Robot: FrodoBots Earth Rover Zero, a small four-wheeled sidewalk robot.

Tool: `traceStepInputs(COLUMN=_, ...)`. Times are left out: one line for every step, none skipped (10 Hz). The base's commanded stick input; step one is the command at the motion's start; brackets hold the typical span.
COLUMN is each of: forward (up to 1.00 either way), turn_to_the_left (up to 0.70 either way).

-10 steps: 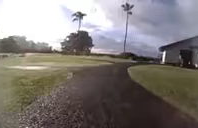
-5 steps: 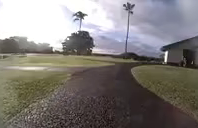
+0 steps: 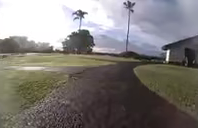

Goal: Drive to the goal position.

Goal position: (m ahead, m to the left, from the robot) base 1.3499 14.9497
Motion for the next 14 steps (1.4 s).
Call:
traceStepInputs(forward=0.60, turn_to_the_left=0.00)
traceStepInputs(forward=0.60, turn_to_the_left=0.00)
traceStepInputs(forward=0.60, turn_to_the_left=0.00)
traceStepInputs(forward=0.60, turn_to_the_left=0.00)
traceStepInputs(forward=0.60, turn_to_the_left=0.00)
traceStepInputs(forward=0.60, turn_to_the_left=0.00)
traceStepInputs(forward=0.60, turn_to_the_left=0.00)
traceStepInputs(forward=0.60, turn_to_the_left=0.00)
traceStepInputs(forward=0.60, turn_to_the_left=0.00)
traceStepInputs(forward=0.60, turn_to_the_left=0.00)
traceStepInputs(forward=0.60, turn_to_the_left=0.00)
traceStepInputs(forward=0.60, turn_to_the_left=0.00)
traceStepInputs(forward=0.60, turn_to_the_left=0.00)
traceStepInputs(forward=0.60, turn_to_the_left=0.00)
